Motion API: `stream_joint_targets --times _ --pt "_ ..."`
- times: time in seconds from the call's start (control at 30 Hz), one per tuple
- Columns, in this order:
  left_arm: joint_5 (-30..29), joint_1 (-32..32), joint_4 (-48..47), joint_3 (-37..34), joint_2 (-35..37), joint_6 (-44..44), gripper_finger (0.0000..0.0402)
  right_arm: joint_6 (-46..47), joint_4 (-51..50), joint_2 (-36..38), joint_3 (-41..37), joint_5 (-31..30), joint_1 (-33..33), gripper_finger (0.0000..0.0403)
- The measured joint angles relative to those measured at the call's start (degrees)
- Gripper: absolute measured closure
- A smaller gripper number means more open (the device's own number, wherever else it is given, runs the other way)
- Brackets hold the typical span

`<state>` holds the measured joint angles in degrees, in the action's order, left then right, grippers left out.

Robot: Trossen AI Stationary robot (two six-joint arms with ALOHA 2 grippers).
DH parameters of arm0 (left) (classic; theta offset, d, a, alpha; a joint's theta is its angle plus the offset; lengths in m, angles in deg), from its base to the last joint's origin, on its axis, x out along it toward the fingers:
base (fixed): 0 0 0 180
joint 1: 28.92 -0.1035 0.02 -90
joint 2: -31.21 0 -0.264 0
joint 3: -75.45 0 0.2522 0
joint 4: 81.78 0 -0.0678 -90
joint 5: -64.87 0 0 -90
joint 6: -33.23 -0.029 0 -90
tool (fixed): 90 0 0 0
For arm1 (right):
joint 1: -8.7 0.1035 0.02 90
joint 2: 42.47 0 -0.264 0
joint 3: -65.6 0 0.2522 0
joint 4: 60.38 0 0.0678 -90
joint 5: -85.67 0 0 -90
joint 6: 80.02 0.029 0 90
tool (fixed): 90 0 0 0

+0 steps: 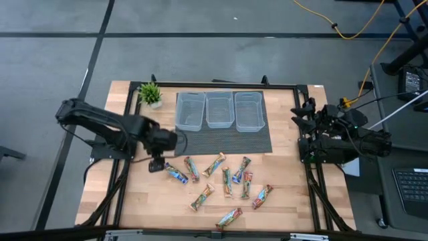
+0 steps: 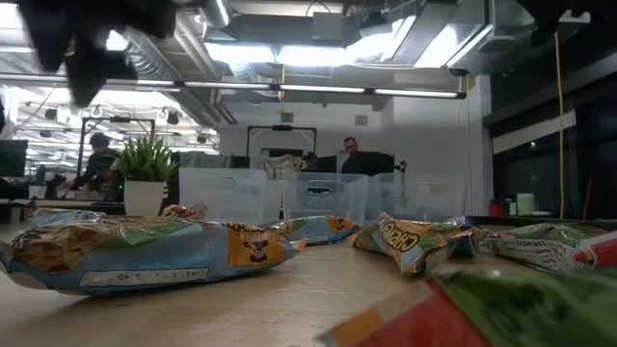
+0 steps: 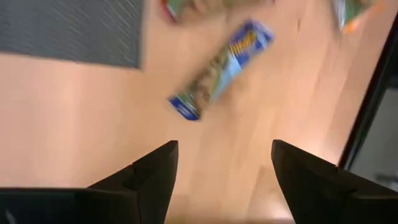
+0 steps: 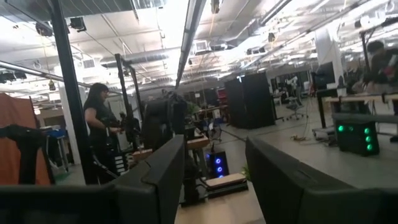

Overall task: Pick and place Granola Bars by type
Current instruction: Put the blue granola bar into the left transparent bin

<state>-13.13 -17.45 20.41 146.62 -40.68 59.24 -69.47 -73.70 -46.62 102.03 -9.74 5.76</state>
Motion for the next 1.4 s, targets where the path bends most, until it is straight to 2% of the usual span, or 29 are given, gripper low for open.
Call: stream_joint_targets --times 0.27,0.47,0.57,0.67,0.87,1.03,1.27,1.4 --pt "0.1 4.6 10.1 -6.3 -5.9 -1.4 0.0148 1.4 -3.3 0.0 0.0 0.0 0.0 0.0228" --pt "-0.6 6.9 13.2 -6.5 -12.0 -10.5 0.0148 1.4 -3.4 0.0 0.0 0.0 0.0 0.0228" --pt "-3.1 7.0 13.2 -6.5 -15.4 -14.4 0.0148 1.6 -3.4 0.0 0.0 0.0 0.0 0.0228" --pt "-6.1 6.7 13.0 -6.0 -17.6 -14.6 0.0148 3.8 -3.4 0.0 0.0 0.0 0.0 0.0228" --pt "-7.1 5.7 17.3 -5.4 -18.4 -16.8 0.0148 6.1 -5.9 0.0 0.0 0.0 0.0 0.0228" --pt "-7.5 5.7 22.7 -5.5 -21.9 -19.3 0.0148 5.9 -5.5 0.0 0.0 0.0 0.0 0.0228" --pt "-7.4 5.7 23.0 -5.0 -27.3 -21.0 0.0148 4.3 -5.4 0.0 0.0 -0.1 0.0 0.0228" --pt "-7.6 5.7 23.1 -5.0 -27.4 -20.5 0.0149 4.1 -5.4 0.0 0.0 -0.1 0.0 0.0228"
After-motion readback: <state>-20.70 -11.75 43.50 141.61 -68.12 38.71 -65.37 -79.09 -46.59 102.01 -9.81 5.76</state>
